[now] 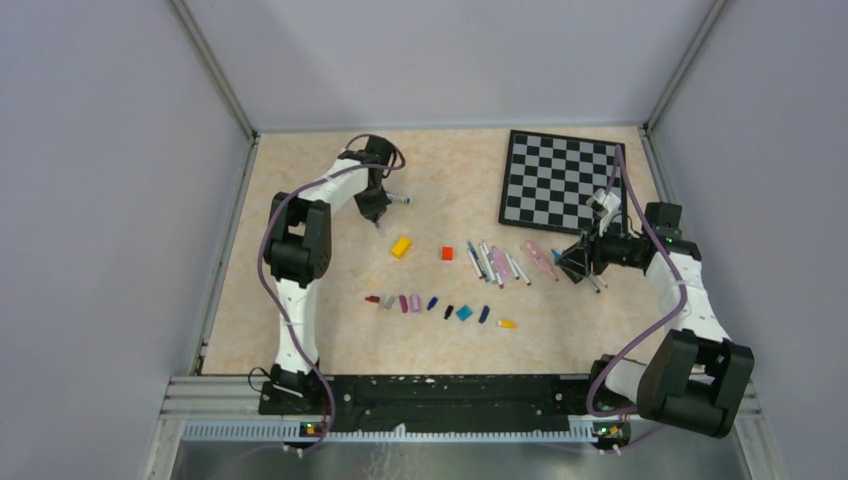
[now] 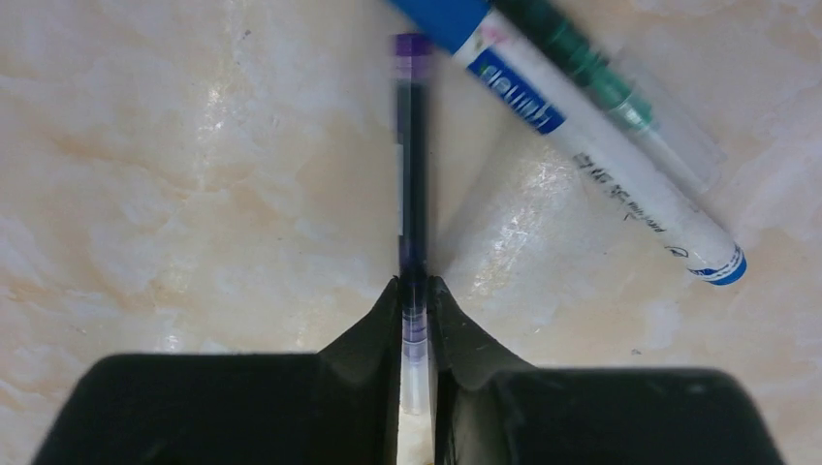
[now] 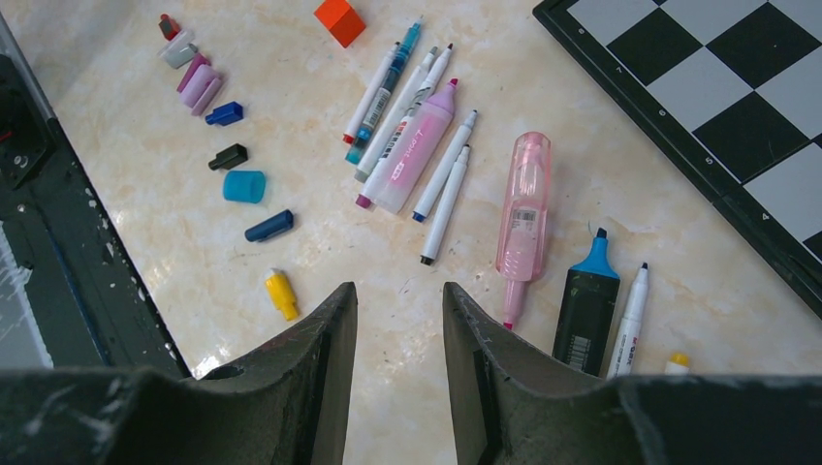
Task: Open the pen caps
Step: Pick up the pen from the center of the board.
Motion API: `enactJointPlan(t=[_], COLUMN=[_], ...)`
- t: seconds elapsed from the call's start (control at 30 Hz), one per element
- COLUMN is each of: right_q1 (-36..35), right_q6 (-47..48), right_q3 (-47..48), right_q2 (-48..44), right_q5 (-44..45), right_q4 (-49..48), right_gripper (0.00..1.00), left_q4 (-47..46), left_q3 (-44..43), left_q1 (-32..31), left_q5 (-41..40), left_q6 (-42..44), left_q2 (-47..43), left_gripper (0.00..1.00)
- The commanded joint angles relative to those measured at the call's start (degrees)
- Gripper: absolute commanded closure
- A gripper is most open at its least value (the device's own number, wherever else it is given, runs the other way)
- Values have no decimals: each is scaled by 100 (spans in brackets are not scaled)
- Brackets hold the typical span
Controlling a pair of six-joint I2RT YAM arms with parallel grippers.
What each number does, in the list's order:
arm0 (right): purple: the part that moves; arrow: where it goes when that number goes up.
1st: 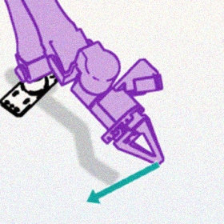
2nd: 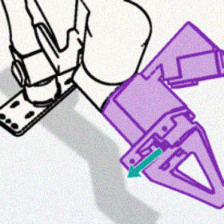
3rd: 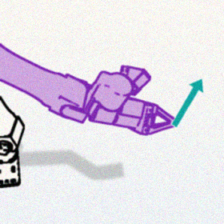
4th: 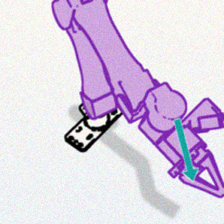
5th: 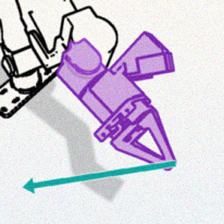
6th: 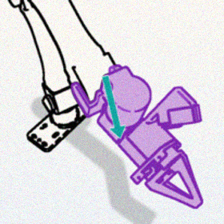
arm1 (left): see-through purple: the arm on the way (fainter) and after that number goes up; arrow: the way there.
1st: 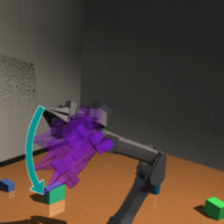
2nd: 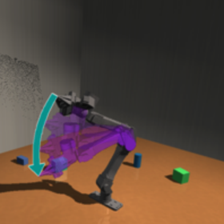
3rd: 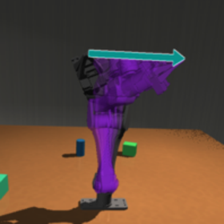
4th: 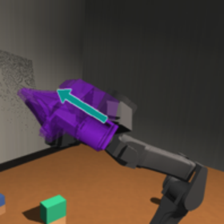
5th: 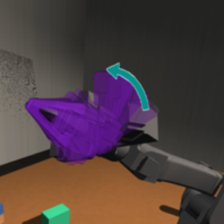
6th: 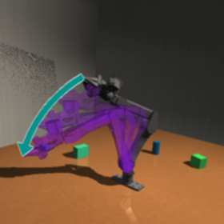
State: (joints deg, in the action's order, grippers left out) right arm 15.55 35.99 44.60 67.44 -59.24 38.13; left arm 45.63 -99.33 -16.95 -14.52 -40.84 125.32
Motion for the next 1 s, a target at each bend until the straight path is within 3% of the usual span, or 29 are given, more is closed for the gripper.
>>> enactJointPlan(t=[0.0, 0.17, 0.4, 0.6, 0.67, 0.77, 0.97], right_q1=[68, 75, 105, 107, 106, 104, 83], right_q6=[156, 163, 187, 358, 470, 732, 1913], right_q3=[14, 14, 5, -12, -21, -70, -140], right_q2=[-178, -194, -214, -239, -248, -293, -329], right_q5=[-153, -164, -203, -358, -462, -681, -1351], right_q4=[-119, -104, -83, 31, 95, 207, 829], right_gripper=[63, 63, 63, 63, 63, 61, 59], left_q4=[193, 168, -91, -1308, -1811, -2629, -3584], left_q3=[-78, 77, 531, 1764, 2254, 3109, 4208], left_q1=[16, 57, 122, 123, 126, 131, 131], left_q5=[-270, -455, -614, -101, 384, 1755, 3920], left_q6=[156, 311, 722, 1542, 1917, 2526, 2716], left_q2=[-15, -130, -707, -2101, -2653, -3625, -4749], left_gripper=[87, 100, 100, 100, 100, 100, 100])
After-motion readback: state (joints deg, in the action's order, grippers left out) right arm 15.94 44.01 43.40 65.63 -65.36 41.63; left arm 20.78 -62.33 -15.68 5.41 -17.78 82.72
